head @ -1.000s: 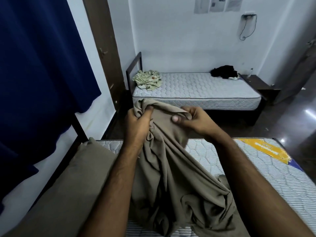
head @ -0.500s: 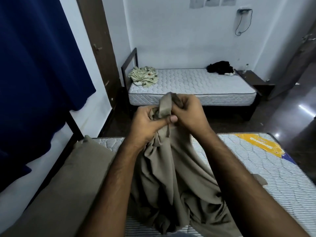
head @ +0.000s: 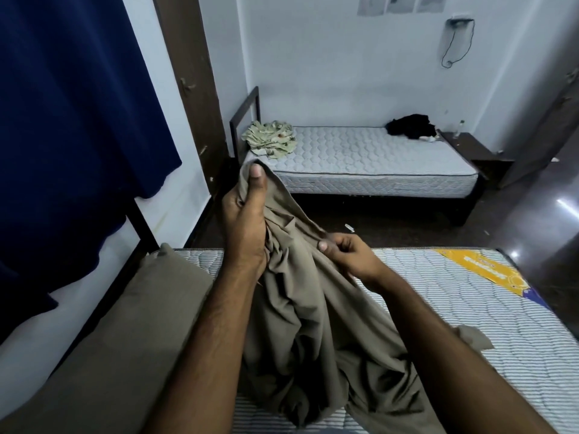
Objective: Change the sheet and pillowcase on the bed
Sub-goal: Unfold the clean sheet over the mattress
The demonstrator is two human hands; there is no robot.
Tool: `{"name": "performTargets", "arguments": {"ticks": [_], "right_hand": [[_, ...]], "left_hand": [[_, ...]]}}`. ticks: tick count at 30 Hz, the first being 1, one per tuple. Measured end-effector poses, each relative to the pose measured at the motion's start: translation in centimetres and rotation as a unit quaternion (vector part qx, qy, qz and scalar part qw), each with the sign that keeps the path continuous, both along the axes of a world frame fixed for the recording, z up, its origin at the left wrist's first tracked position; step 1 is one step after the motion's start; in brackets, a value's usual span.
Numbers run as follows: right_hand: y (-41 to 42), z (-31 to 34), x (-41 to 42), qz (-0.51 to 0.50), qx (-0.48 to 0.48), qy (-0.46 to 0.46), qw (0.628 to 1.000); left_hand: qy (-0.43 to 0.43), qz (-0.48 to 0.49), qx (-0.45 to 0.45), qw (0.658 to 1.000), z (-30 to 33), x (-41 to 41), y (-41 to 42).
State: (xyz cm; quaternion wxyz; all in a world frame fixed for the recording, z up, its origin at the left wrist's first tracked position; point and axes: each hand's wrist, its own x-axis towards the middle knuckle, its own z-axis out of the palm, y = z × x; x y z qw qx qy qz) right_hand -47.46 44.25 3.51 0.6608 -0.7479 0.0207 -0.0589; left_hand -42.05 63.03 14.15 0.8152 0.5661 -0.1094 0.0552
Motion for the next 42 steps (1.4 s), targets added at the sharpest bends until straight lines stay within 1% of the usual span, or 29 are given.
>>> {"name": "performTargets", "arguments": {"ticks": [3, 5, 7, 9, 12, 16, 19, 21, 22, 23, 24, 25, 26, 27, 28, 29, 31, 33, 35, 36, 37, 39, 40, 42], "right_hand": [[-0.2, 2.2, 0.1, -0.064, 0.106, -0.053, 0.991], [-0.5, 3.9, 0.2, -0.067, 0.124, -0.070, 0.988], [-1.2, 4.7, 0.4, -0.051, 0.105, -0.052, 0.992], [-1.8, 5.2, 0.6, -0.069, 0.058, -0.036, 0.995], [-1.8, 6.0, 0.9, -0.099, -0.019, -0.059, 0.993], [-1.9, 5.8, 1.2, -0.100, -0.075, -0.073, 0.989], [-2.3, 5.2, 1.0, -0.138, -0.090, -0.057, 0.985], [-2.2, 5.8, 0.9, -0.186, -0.062, -0.076, 0.978], [-2.0, 6.4, 0.8, -0.218, -0.039, -0.103, 0.970], [-1.8, 7.2, 0.7, -0.259, -0.038, -0.144, 0.954], [-1.5, 8.1, 0.4, -0.302, -0.071, -0.195, 0.931], [-1.0, 9.0, 0.1, -0.334, -0.126, -0.242, 0.902], [-0.4, 9.6, -0.2, -0.347, -0.186, -0.284, 0.874], [0.3, 10.0, -0.3, -0.333, -0.238, -0.311, 0.858], [0.9, 10.1, -0.2, -0.302, -0.277, -0.311, 0.857], [1.3, 10.0, 0.0, -0.270, -0.310, -0.288, 0.865], [2.0, 9.8, 0.5, -0.230, -0.344, -0.235, 0.880], [2.5, 9.5, 0.4, -0.199, -0.307, -0.228, 0.902], [3.4, 9.5, 0.2, -0.137, -0.257, -0.231, 0.928], [3.7, 9.5, 0.0, -0.114, -0.235, -0.229, 0.938], [3.8, 9.4, 0.0, -0.103, -0.201, -0.225, 0.948], [3.3, 9.0, 0.2, -0.107, -0.112, -0.217, 0.964], [2.8, 8.7, 0.3, -0.117, -0.082, -0.217, 0.966], [2.2, 7.9, 0.5, -0.113, -0.060, -0.206, 0.970]], "left_hand": [[-0.014, -0.008, 0.018, 1.000, -0.1, 0.1, 0.3], [-0.025, 0.002, 0.031, 0.999, -0.3, 0.3, 0.6], [-0.043, 0.013, 0.063, 0.997, -0.5, 0.7, 0.9], [-0.056, 0.016, 0.084, 0.995, -0.8, 1.1, 0.9], [-0.079, 0.039, 0.101, 0.991, -1.0, 1.2, 0.6], [-0.084, 0.054, 0.099, 0.990, -0.7, 1.0, 0.4], [-0.091, 0.060, 0.110, 0.988, -0.7, 1.5, 0.5], [-0.096, 0.068, 0.119, 0.986, -0.9, 1.7, 0.6], [-0.100, 0.080, 0.125, 0.984, -1.1, 1.8, 0.5], [-0.105, 0.098, 0.131, 0.981, -1.3, 1.9, 0.5], [-0.110, 0.115, 0.140, 0.977, -1.5, 1.9, 0.4], [-0.117, 0.132, 0.152, 0.973, -1.7, 2.0, 0.2], [-0.123, 0.142, 0.169, 0.968, -1.9, 2.0, 0.0], [-0.130, 0.143, 0.186, 0.963, -2.1, 2.0, -0.1], [-0.138, 0.133, 0.199, 0.961, -2.1, 1.8, -0.3], [-0.143, 0.110, 0.209, 0.961, -2.0, 1.5, -0.5], [-0.152, 0.032, 0.217, 0.964, -2.2, 1.2, -1.0], [-0.168, -0.069, 0.229, 0.956, -2.6, 0.8, -1.6], [-0.154, -0.154, 0.251, 0.943, -3.2, 1.0, -1.9], [-0.135, -0.182, 0.244, 0.943, -3.2, 1.0, -1.7], [-0.117, -0.191, 0.227, 0.948, -3.2, 1.2, -1.6], [-0.102, -0.176, 0.206, 0.957, -3.1, 1.4, -1.4], [-0.109, -0.154, 0.221, 0.957, -3.0, 1.4, -1.4], [-0.124, -0.102, 0.256, 0.953, -2.7, 1.3, -1.7]]}}
